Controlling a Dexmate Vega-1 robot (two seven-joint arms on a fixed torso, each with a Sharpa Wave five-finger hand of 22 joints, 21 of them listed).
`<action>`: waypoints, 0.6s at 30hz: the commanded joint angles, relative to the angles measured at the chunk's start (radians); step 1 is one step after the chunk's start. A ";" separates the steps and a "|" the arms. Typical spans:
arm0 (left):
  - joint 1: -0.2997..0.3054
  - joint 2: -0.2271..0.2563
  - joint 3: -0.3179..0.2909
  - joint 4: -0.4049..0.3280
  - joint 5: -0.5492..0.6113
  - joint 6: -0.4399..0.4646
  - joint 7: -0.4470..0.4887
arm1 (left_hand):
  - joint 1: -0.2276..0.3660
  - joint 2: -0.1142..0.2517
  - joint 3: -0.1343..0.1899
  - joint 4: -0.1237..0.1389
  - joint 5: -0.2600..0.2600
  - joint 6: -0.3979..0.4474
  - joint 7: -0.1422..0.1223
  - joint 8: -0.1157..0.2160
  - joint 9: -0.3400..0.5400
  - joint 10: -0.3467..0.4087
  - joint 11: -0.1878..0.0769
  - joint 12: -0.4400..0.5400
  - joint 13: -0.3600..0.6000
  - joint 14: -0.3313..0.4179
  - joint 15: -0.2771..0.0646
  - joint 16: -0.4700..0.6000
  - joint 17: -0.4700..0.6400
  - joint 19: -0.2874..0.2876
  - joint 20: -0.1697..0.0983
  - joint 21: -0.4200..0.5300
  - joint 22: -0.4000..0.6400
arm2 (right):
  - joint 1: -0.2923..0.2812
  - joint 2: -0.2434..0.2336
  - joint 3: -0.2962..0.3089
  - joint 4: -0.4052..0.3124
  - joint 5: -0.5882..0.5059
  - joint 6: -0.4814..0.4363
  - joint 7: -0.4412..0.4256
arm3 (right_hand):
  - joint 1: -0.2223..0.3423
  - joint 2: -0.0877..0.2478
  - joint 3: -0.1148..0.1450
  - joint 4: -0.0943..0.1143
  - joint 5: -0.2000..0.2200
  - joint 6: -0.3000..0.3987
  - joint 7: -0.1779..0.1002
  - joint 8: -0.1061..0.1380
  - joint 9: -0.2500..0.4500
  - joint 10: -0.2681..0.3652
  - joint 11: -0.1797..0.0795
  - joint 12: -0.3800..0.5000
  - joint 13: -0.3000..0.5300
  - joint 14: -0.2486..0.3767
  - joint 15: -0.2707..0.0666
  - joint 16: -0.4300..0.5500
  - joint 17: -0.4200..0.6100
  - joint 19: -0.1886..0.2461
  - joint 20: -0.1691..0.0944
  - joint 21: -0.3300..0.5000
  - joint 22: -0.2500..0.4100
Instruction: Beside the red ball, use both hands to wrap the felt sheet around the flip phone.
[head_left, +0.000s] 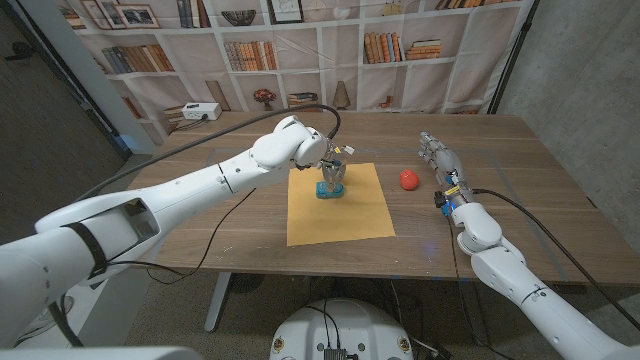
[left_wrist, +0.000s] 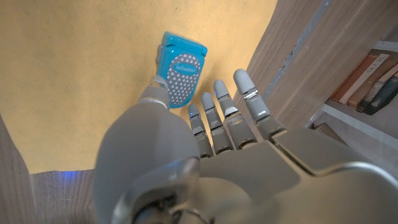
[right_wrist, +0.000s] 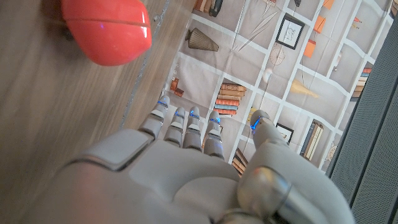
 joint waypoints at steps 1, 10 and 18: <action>0.028 -0.004 -0.043 -0.023 0.053 -0.022 -0.022 | -0.024 -0.015 -0.013 -0.001 0.008 -0.020 0.000 -0.013 0.004 -0.027 0.005 -0.009 -0.004 -0.039 -0.013 0.002 -0.021 -0.026 0.016 -0.019 -0.001 | 0.020 0.005 -0.010 0.012 -0.006 -0.005 0.000 | -0.005 0.001 -0.003 0.001 0.003 0.008 -0.001 0.003 0.002 0.006 -0.001 -0.005 0.004 0.015 0.001 0.001 0.001 0.004 0.011 -0.002 0.004; 0.070 0.007 -0.066 -0.090 0.167 0.044 -0.026 | -0.074 -0.014 -0.028 0.018 0.017 -0.012 0.010 -0.021 0.005 0.020 0.017 0.007 -0.019 0.016 -0.030 0.033 -0.058 0.043 0.006 -0.022 -0.001 | 0.029 0.012 -0.016 0.024 -0.002 0.000 0.005 | -0.007 0.001 -0.004 0.001 0.003 0.009 -0.001 0.003 0.002 0.009 0.002 -0.004 0.004 0.016 0.001 0.001 0.002 0.005 0.012 -0.001 0.004; 0.166 0.011 -0.137 -0.106 0.268 0.190 -0.024 | -0.148 0.036 -0.025 0.054 0.003 0.044 0.058 -0.013 0.007 0.132 0.047 0.033 -0.050 0.178 -0.054 0.072 -0.105 0.199 -0.022 -0.008 -0.002 | 0.031 0.017 -0.021 0.030 -0.002 0.010 0.010 | -0.008 0.001 -0.006 0.001 0.003 0.009 0.000 0.003 0.002 0.010 0.001 -0.004 0.004 0.016 0.001 0.001 0.002 0.006 0.012 -0.001 0.004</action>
